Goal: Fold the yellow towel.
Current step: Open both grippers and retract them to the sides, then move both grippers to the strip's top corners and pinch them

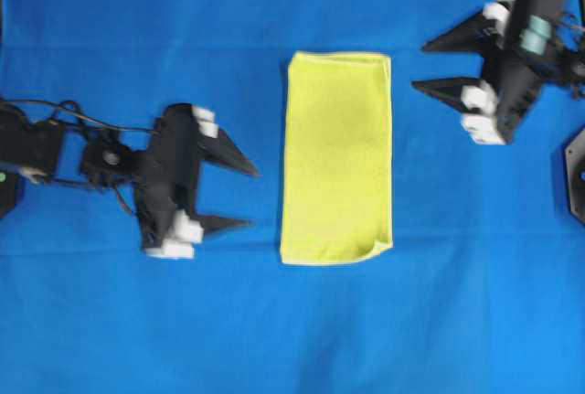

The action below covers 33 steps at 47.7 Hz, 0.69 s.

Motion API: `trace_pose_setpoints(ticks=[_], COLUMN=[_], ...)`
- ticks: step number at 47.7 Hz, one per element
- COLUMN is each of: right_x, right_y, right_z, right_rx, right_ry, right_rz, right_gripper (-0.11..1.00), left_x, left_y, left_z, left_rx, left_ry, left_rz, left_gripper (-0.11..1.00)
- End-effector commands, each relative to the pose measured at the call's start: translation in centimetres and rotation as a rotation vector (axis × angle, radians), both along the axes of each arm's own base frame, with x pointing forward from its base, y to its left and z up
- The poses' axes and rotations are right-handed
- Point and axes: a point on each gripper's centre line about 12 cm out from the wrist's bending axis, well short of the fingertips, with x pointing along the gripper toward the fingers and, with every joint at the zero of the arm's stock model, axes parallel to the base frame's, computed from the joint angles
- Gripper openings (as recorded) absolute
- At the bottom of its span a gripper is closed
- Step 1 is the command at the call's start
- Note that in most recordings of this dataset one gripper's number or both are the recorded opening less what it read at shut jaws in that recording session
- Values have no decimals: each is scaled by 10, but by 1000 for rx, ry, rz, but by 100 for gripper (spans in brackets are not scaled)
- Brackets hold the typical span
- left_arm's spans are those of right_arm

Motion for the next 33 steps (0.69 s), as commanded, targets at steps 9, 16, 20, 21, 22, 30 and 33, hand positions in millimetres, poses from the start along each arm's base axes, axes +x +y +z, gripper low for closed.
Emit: trace_pose_setpoints(ticks=[9, 16, 20, 21, 22, 30, 33], right_x=[-29, -30, -30, -30, -29, -29, -27], right_y=[13, 14, 14, 14, 14, 9, 3], right_z=[-16, -20, -20, -19, -19, -15, -10], right_rx=[39, 49, 48, 47, 46, 44, 45], right_ry=[-112, -113, -115, -118, -116, -124, -126], right_rz=[23, 24, 24, 24, 24, 1, -26], right_gripper=[62, 62, 62, 62, 62, 62, 62], left_x=[-42, -49, -47, -47, -47, -40, -33], left_y=[23, 28, 29, 29, 29, 33, 36], left_z=[6, 2, 2, 3, 2, 5, 6], left_rx=[-23, -30, -28, -28, -28, -27, -26], left_ry=[-192, -203, -203, -206, -204, -209, -209], left_rz=[69, 90, 91, 91, 91, 105, 116], left_gripper=[73, 73, 73, 73, 73, 73, 73])
